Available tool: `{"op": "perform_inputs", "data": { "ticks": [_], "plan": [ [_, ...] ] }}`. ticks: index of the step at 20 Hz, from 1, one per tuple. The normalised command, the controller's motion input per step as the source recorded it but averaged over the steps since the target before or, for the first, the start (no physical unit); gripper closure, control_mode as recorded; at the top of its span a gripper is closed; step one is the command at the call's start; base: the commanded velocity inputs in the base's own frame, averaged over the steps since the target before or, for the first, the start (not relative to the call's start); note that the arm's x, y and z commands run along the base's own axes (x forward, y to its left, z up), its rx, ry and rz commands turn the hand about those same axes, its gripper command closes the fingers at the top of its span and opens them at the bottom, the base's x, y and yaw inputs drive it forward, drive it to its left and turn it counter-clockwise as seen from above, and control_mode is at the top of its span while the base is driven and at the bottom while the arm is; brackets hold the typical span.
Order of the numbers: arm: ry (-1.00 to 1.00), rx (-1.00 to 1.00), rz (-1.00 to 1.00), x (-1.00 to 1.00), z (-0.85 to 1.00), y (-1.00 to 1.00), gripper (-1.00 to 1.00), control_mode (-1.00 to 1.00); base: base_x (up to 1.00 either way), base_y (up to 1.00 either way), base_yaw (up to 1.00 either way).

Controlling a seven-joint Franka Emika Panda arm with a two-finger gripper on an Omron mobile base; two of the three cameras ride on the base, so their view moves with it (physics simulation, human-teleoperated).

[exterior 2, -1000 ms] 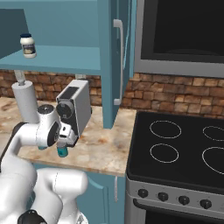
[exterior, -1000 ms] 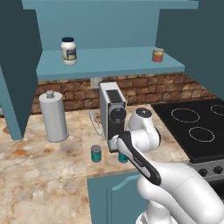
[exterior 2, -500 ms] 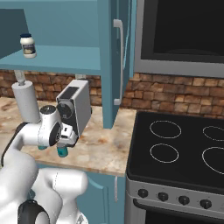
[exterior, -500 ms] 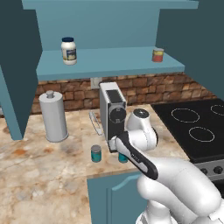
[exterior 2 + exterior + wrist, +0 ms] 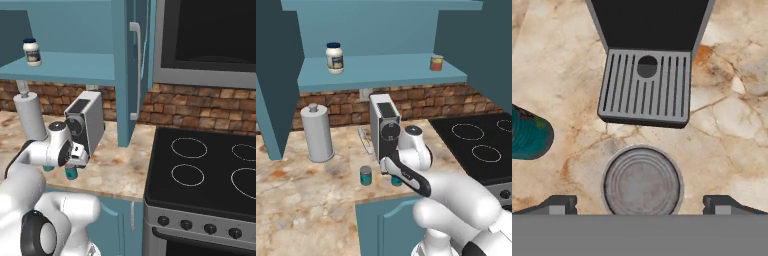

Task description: Pick the cans from the counter and place them in their designated side in the cabinet.

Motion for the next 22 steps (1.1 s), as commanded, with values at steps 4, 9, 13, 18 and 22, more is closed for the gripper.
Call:
{"op": "perform_inputs", "data": {
  "ticks": [4, 9, 13, 18, 22],
  "plan": [
    [0.07, -0.01, 0.00, 0.13, -0.15, 0.02, -1.00, -1.00, 0.00, 0.00, 0.00],
    [0.03, 0.00, 0.00, 0.14, -0.15, 0.04, -1.00, -1.00, 0.00, 0.00, 0.00],
    [0.02, 0.00, 0.00, 0.15, -0.18, 0.05, -1.00, -1.00, 0.00, 0.00, 0.00],
    [0.07, -0.03, 0.00, 0.03, -0.26, 0.04, 1.00, -1.00, 0.00, 0.00, 0.00],
    [0.01, -0.01, 0.00, 0.00, -0.14, -0.02, 1.00, -1.00, 0.00, 0.00, 0.00]
  ]
}}
